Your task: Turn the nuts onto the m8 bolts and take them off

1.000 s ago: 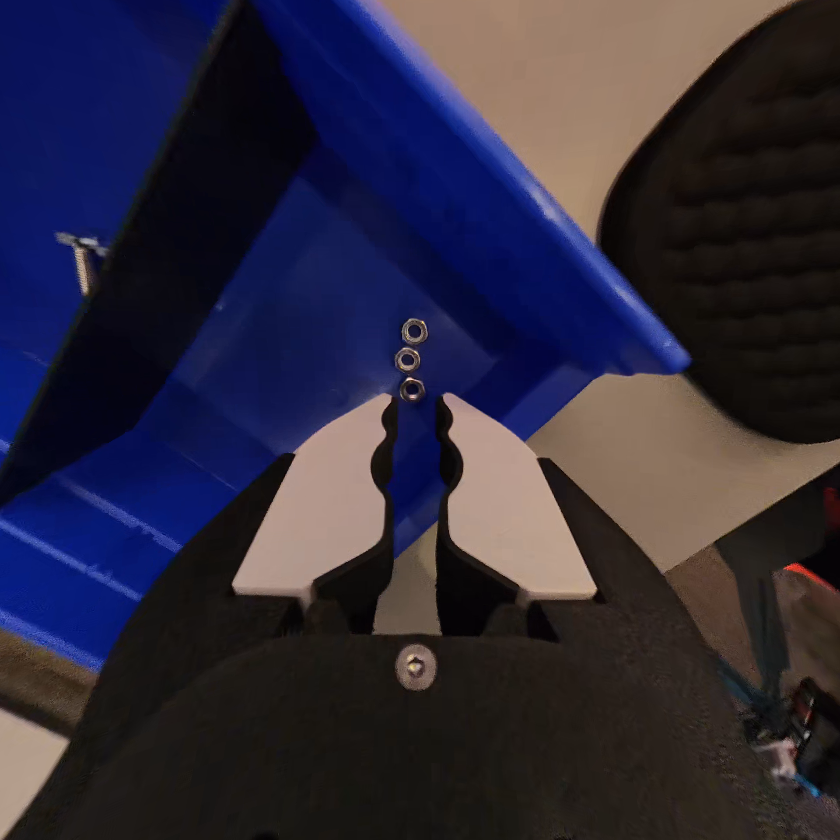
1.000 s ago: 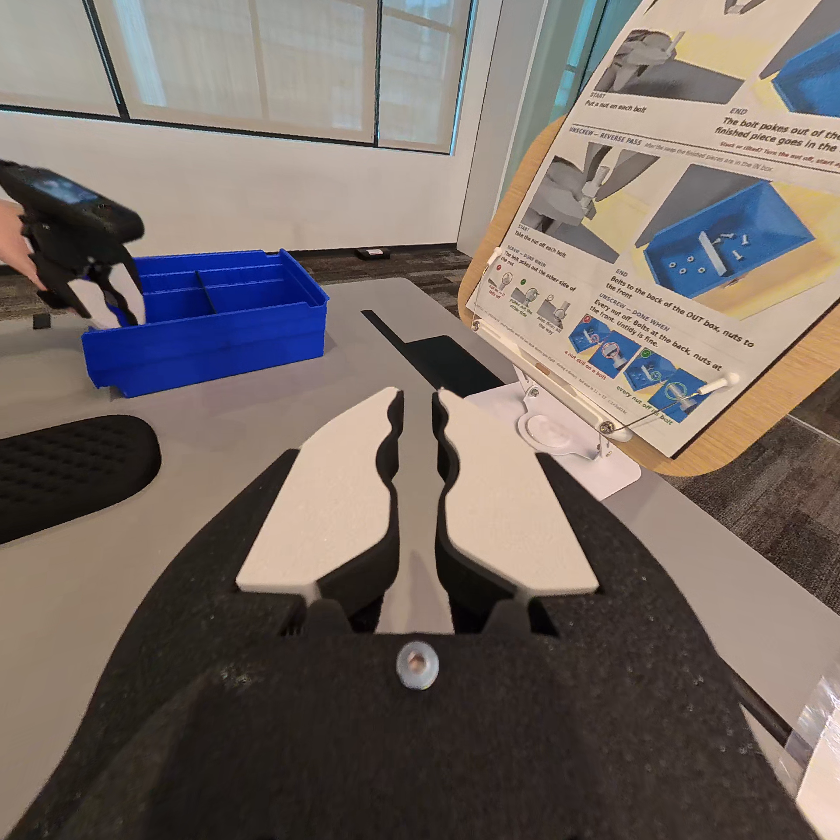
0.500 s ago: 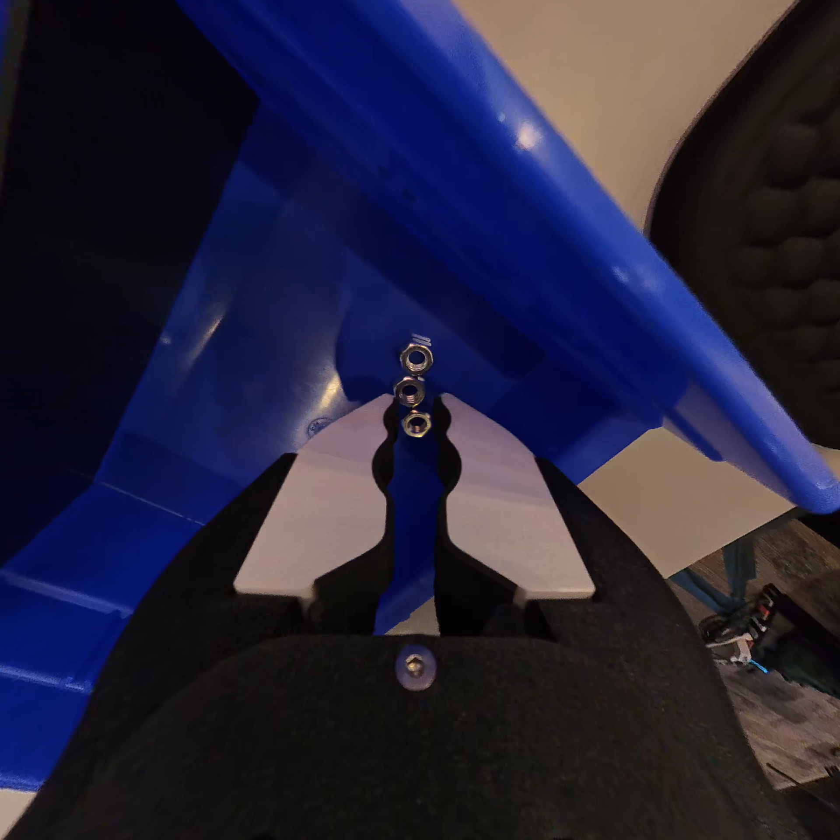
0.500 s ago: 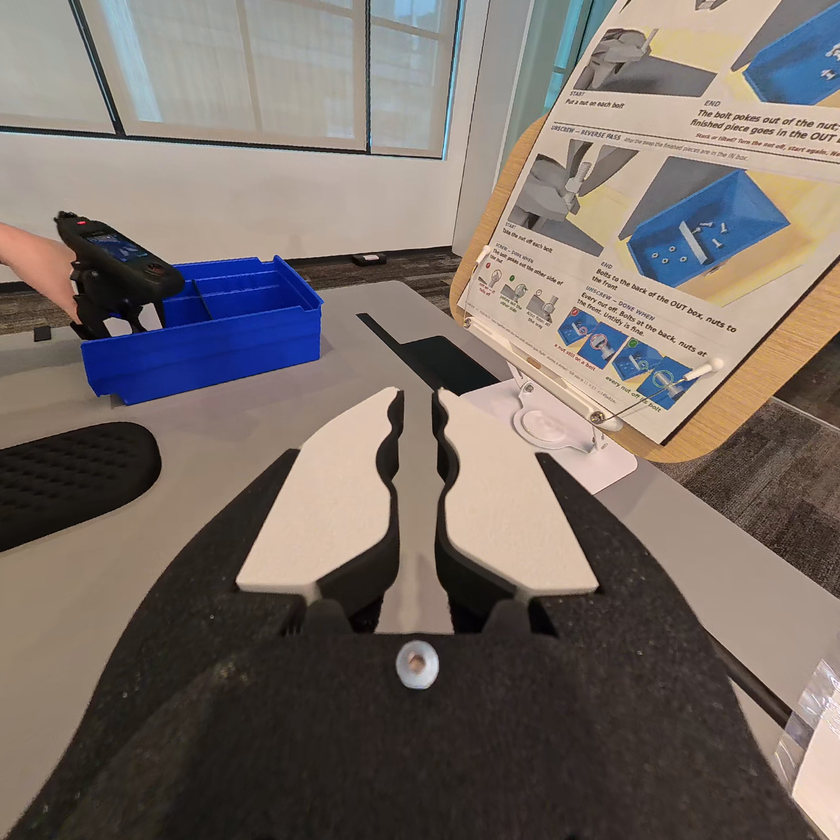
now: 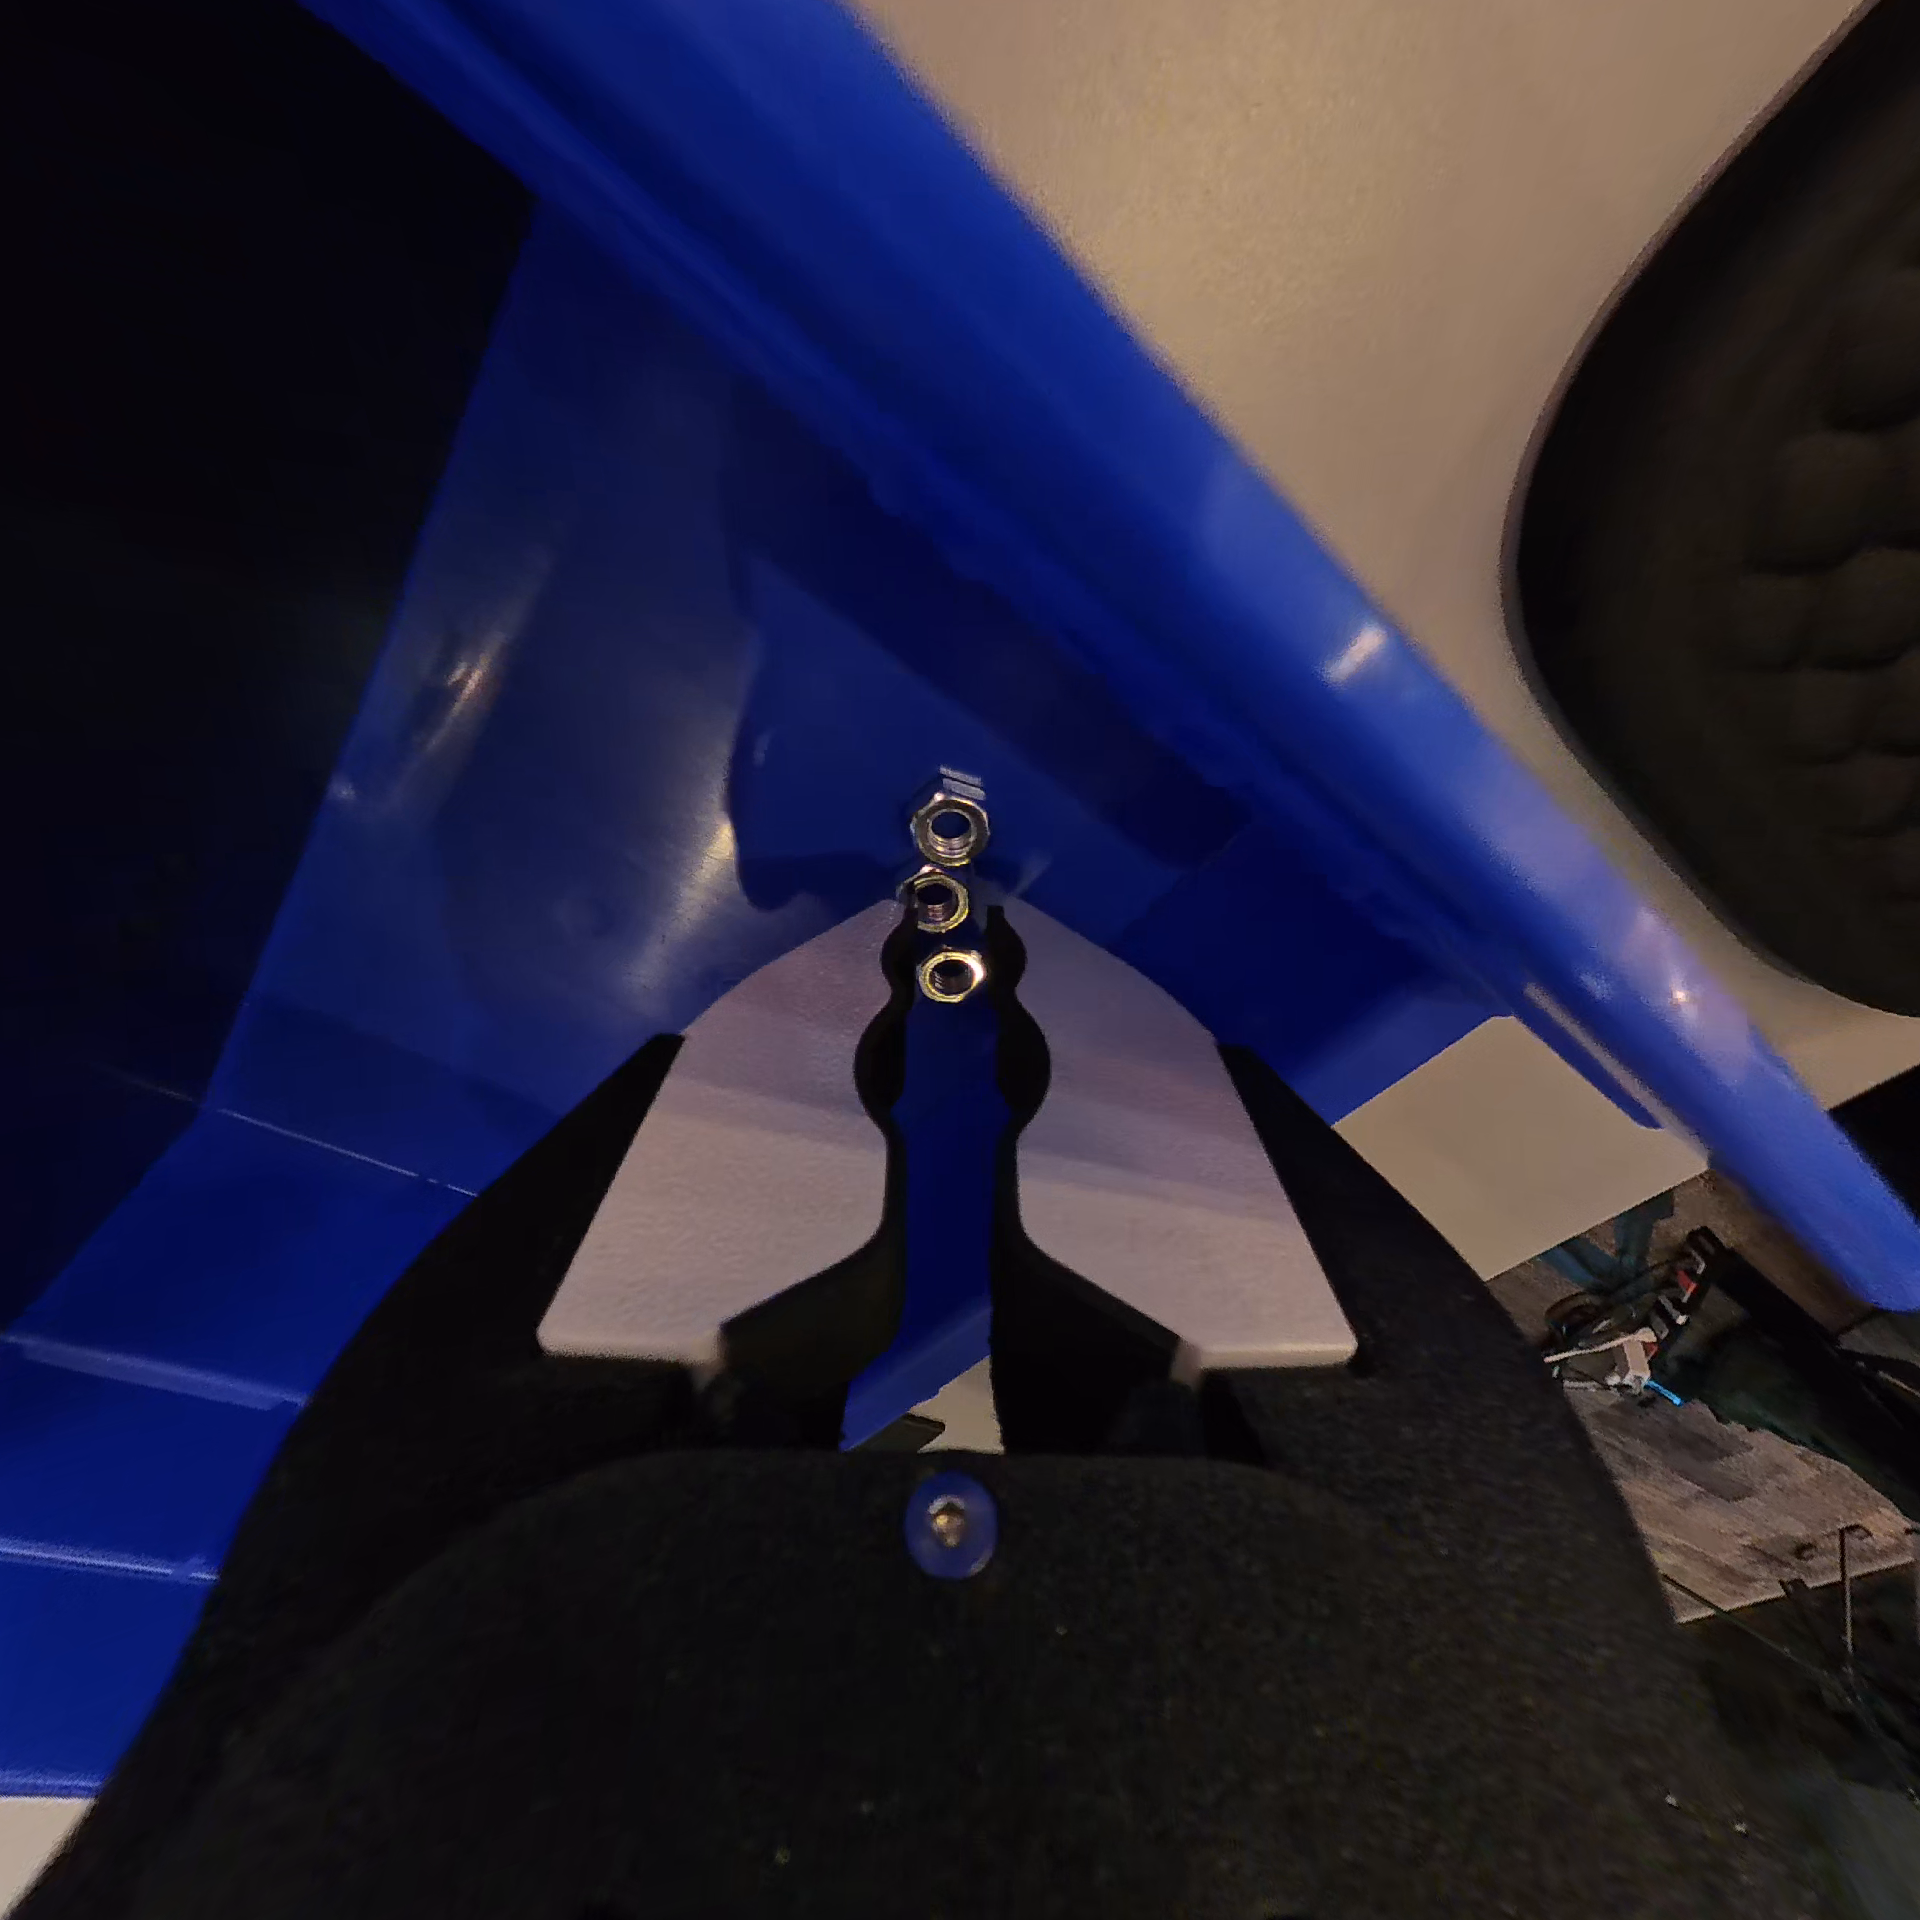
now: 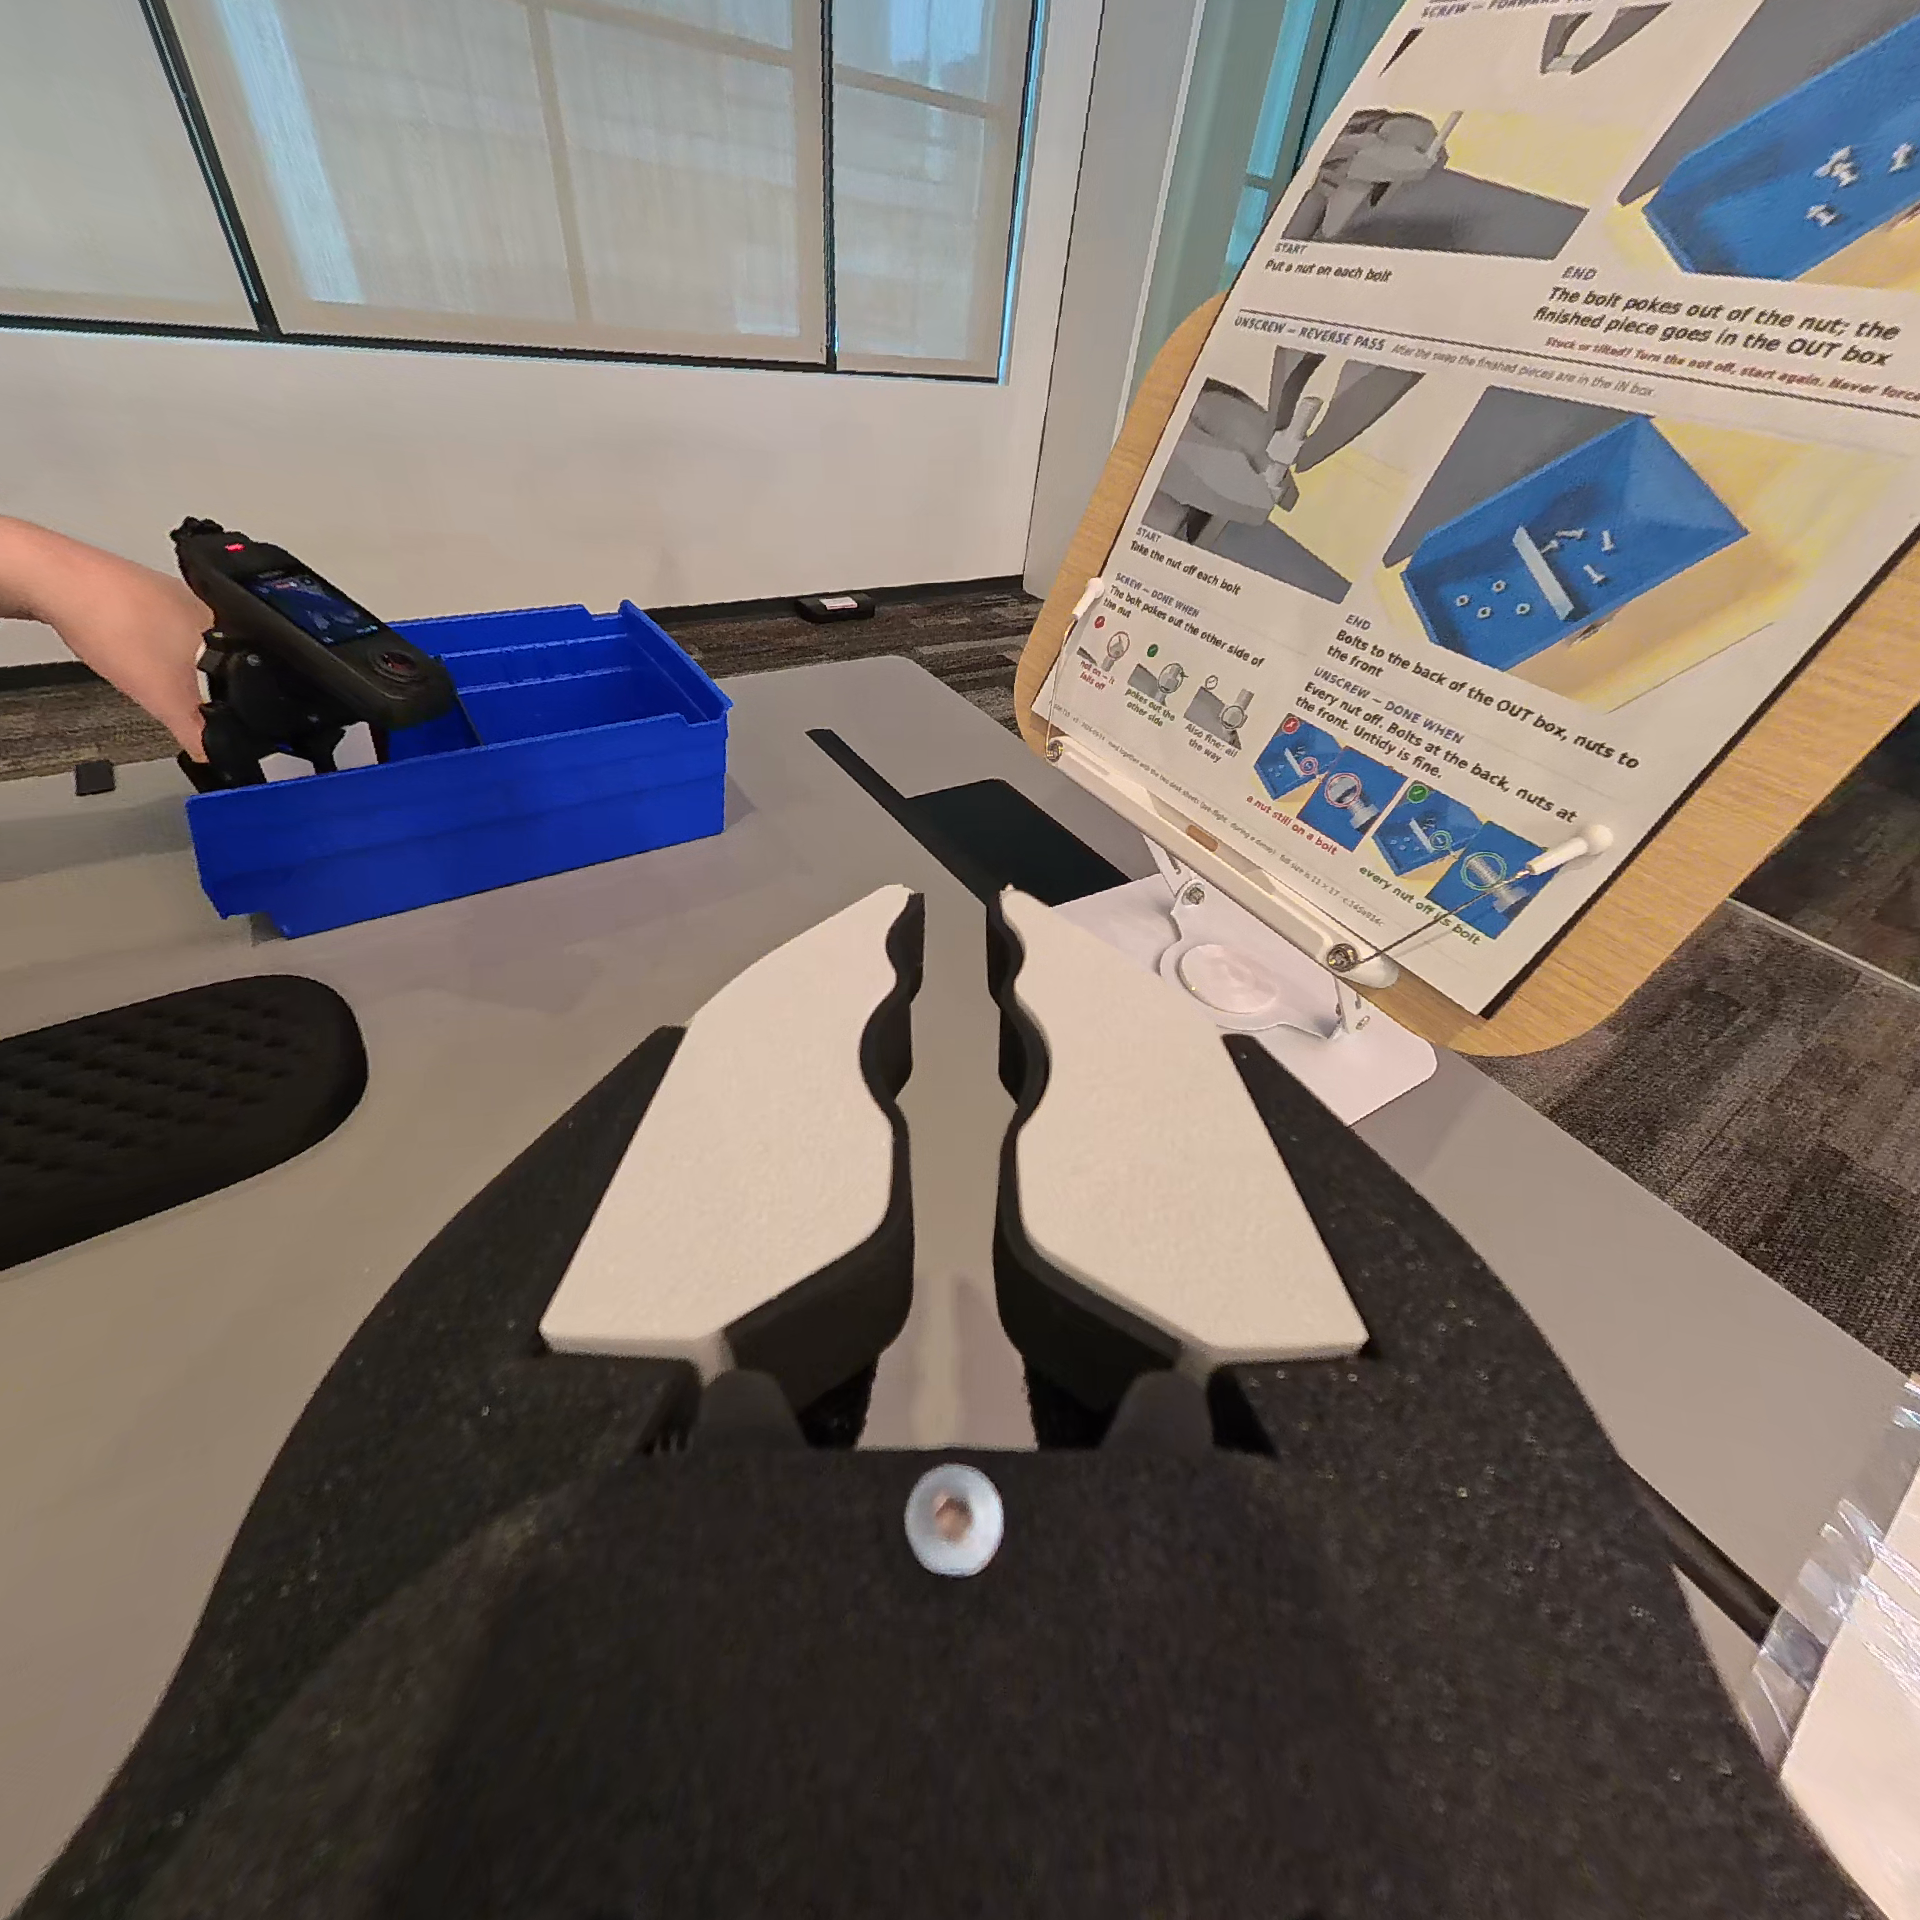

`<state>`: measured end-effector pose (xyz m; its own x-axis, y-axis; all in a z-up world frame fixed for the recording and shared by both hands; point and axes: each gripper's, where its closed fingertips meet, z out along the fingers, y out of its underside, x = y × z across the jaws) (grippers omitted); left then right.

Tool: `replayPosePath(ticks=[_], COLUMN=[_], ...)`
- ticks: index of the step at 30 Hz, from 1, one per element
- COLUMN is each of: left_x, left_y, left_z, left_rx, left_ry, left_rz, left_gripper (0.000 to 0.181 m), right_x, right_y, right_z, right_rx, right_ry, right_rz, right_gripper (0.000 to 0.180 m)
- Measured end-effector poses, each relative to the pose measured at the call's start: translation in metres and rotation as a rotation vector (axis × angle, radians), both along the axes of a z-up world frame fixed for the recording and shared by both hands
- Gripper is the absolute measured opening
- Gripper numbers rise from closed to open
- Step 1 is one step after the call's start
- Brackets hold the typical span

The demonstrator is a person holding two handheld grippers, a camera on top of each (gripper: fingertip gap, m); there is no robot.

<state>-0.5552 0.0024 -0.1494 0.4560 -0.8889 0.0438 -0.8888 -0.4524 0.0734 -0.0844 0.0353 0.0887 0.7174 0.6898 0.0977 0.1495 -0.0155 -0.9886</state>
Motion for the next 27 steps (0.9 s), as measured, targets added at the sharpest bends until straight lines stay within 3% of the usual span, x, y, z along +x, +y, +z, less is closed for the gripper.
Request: replayPosePath(ticks=[27], left_x=[-0.0033], left_y=[0.0066], left_z=[-0.0053], left_rx=[0.048], left_ry=[0.007], left_rz=[-0.036], left_gripper=[0.016], right_x=[0.0003], right_y=[0.0000], right_z=[-0.0033], right_rx=[-0.016], right_ry=[0.008], right_rz=[0.005], right_gripper=[0.010])
